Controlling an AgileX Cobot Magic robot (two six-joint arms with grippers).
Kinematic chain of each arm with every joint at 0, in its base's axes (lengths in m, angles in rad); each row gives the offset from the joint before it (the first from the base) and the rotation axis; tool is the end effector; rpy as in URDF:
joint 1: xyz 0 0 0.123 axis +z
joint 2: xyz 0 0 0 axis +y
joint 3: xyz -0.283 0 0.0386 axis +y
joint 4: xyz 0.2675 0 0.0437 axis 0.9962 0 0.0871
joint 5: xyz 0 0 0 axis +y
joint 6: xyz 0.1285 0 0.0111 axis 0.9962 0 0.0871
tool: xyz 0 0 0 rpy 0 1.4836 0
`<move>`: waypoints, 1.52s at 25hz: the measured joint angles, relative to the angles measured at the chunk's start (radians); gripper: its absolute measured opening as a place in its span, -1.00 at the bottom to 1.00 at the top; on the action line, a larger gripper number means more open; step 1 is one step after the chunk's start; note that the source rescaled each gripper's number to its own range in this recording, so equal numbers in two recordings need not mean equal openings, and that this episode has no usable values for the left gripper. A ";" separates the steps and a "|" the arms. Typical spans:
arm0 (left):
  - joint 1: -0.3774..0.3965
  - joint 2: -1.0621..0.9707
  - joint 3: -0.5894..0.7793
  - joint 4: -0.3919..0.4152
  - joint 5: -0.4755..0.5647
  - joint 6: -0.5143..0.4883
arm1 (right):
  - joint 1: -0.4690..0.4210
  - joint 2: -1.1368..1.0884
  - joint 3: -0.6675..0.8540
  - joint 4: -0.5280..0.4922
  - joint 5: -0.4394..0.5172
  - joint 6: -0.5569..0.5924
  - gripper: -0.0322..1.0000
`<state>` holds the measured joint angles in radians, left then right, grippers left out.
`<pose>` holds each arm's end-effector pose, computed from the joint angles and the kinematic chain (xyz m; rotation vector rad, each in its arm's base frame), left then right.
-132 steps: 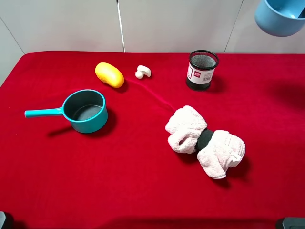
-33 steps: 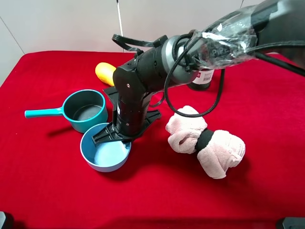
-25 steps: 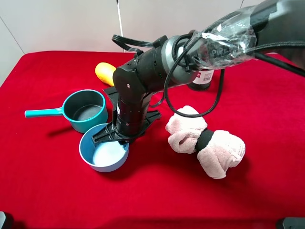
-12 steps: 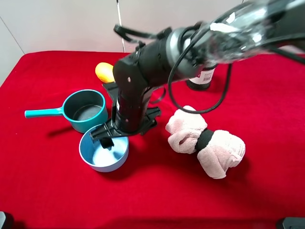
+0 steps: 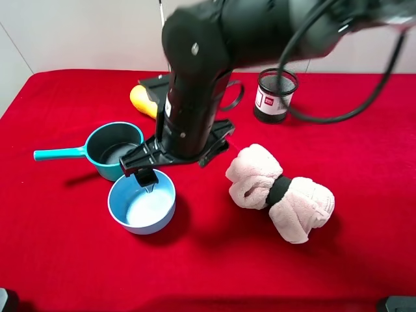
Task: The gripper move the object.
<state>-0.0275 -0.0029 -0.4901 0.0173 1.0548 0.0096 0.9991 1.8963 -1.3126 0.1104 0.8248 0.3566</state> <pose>0.0465 0.0007 0.2668 0.0373 2.0450 0.0095 0.2111 0.3474 0.1433 -0.8503 2.8613 0.3398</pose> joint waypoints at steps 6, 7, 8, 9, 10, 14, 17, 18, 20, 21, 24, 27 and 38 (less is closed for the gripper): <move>0.000 0.000 0.000 0.000 0.000 0.000 | 0.000 -0.111 0.000 -0.008 0.112 -0.042 1.00; 0.000 0.000 0.000 0.000 0.000 0.000 | 0.000 -0.130 0.000 -0.010 0.131 -0.052 1.00; 0.000 0.000 0.000 0.000 0.000 0.000 | 0.000 -0.148 0.000 -0.013 0.147 -0.063 1.00; 0.000 0.000 0.000 0.000 0.000 0.000 | 0.000 -0.162 0.000 -0.015 0.164 -0.074 1.00; 0.000 0.000 0.000 0.000 0.000 0.000 | 0.000 -0.179 0.000 -0.016 0.183 -0.087 1.00; 0.000 0.000 0.000 0.000 0.000 0.000 | 0.000 -0.241 0.000 -0.018 0.248 -0.146 1.00; 0.000 0.000 0.000 0.000 0.000 0.000 | 0.000 -0.288 0.000 -0.020 0.290 -0.184 1.00; 0.000 0.000 0.000 0.000 0.000 0.000 | 0.000 -0.304 0.000 -0.020 0.302 -0.195 1.00; 0.000 0.000 0.000 0.000 0.000 0.000 | 0.000 -0.336 0.000 -0.020 0.322 -0.211 1.00; 0.000 0.000 0.000 0.000 0.000 0.000 | 0.000 -0.354 0.000 -0.020 0.331 -0.218 1.00; 0.000 0.000 0.000 0.000 0.000 0.000 | 0.000 -0.404 0.000 -0.016 0.352 -0.231 1.00; 0.000 0.000 0.000 0.000 0.000 0.000 | 0.000 -0.444 0.000 -0.014 0.365 -0.232 1.00; 0.000 0.000 0.000 0.000 0.000 0.000 | 0.000 -0.548 0.000 -0.097 0.395 -0.239 1.00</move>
<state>-0.0275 -0.0029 -0.4901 0.0173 1.0548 0.0096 0.9991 1.3478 -1.3126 0.0134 1.2196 0.1181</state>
